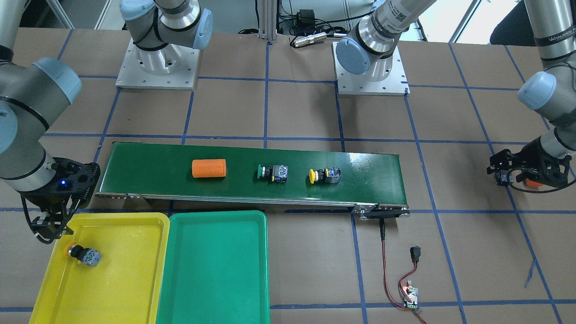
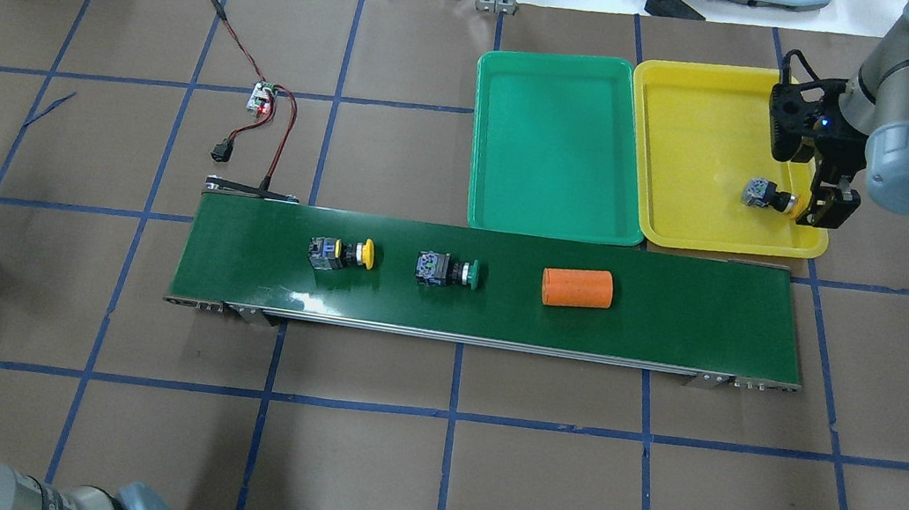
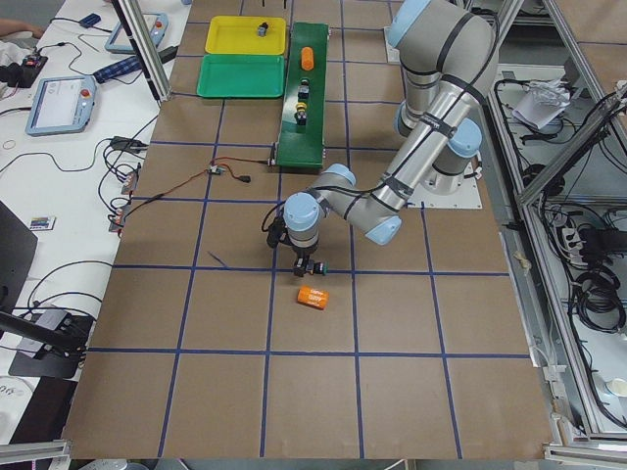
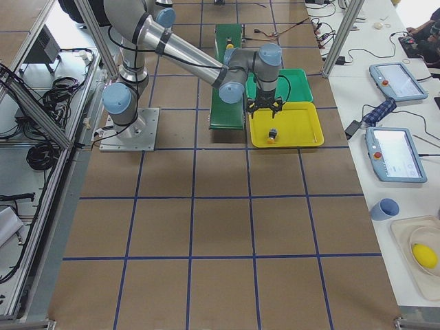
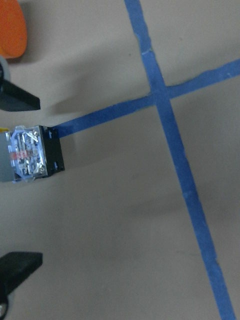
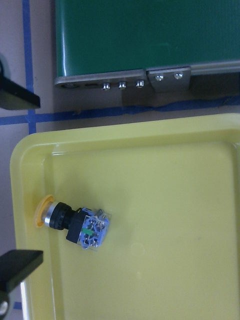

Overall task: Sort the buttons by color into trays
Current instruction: 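Carry the yellow button into the yellow tray and release it, then return the right gripper to the belt end while the left grasps a dark button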

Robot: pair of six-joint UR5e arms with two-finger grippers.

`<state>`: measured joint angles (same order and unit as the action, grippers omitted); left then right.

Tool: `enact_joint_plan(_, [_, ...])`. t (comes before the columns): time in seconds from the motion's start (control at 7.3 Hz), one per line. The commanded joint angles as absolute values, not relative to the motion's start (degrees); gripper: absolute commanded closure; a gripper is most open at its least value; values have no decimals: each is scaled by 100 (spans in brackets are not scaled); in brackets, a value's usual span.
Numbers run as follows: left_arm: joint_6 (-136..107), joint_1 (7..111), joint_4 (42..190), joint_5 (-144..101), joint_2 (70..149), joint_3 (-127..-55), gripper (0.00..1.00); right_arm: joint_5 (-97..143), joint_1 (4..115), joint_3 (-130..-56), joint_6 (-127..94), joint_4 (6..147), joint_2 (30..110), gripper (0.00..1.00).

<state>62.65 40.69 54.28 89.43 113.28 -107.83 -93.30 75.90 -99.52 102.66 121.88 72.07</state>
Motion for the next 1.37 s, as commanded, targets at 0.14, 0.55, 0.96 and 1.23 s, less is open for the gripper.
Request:
enact_joint_plan(0.14, [6082,4052,5432,9316,11390,-10837,27,-9361,7813,-10842,10388,12199,7838,0])
enact_joint_plan(0.55, [6065,4052,5423,9316,11487,-10749,81,-9308,8031,-11888,10415,12365,8576,0])
enact_joint_plan(0.96, [5523,4506,5449,9325,10928,-10766,100,-9396,8604,-12295,9716,13025,8534,0])
enact_joint_plan(1.23, [5213,5095,5580,9238,10383,-10933,100,-9334,8832,-12296,9388,13025,8464,0])
